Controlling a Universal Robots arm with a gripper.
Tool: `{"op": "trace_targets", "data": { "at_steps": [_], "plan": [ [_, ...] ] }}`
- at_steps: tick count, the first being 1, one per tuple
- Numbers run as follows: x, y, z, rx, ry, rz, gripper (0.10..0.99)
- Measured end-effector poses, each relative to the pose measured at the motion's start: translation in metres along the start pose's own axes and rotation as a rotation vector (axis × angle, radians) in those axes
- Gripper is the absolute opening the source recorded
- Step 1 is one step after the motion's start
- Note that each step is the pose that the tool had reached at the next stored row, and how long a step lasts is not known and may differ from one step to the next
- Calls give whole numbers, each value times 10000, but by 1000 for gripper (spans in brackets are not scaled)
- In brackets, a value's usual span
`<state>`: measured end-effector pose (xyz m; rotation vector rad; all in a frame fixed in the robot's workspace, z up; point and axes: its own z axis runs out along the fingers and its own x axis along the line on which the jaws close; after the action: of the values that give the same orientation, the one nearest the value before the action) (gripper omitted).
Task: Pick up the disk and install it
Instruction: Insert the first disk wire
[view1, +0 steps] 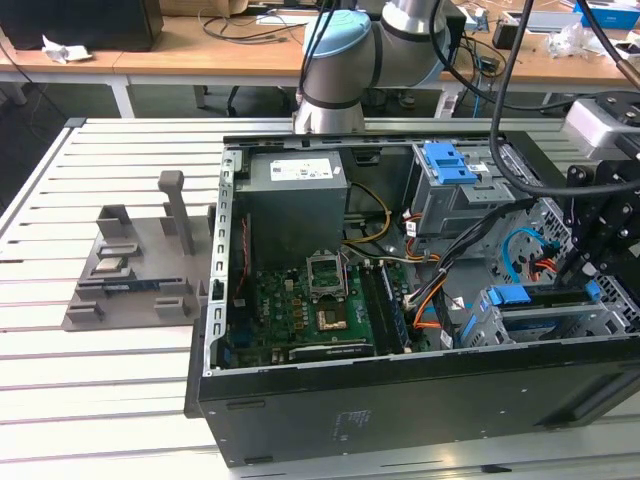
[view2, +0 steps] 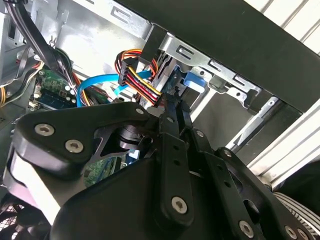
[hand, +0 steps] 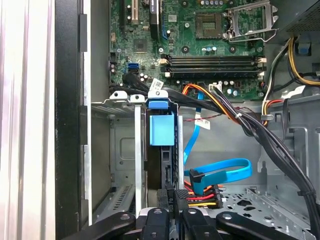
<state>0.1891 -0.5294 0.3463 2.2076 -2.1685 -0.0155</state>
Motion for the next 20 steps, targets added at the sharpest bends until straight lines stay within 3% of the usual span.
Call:
{"op": "trace_targets", "data": {
  "at_steps": [20],
  "plan": [
    [-5, -14, 58, -6, -3, 192, 169]
  ]
}}
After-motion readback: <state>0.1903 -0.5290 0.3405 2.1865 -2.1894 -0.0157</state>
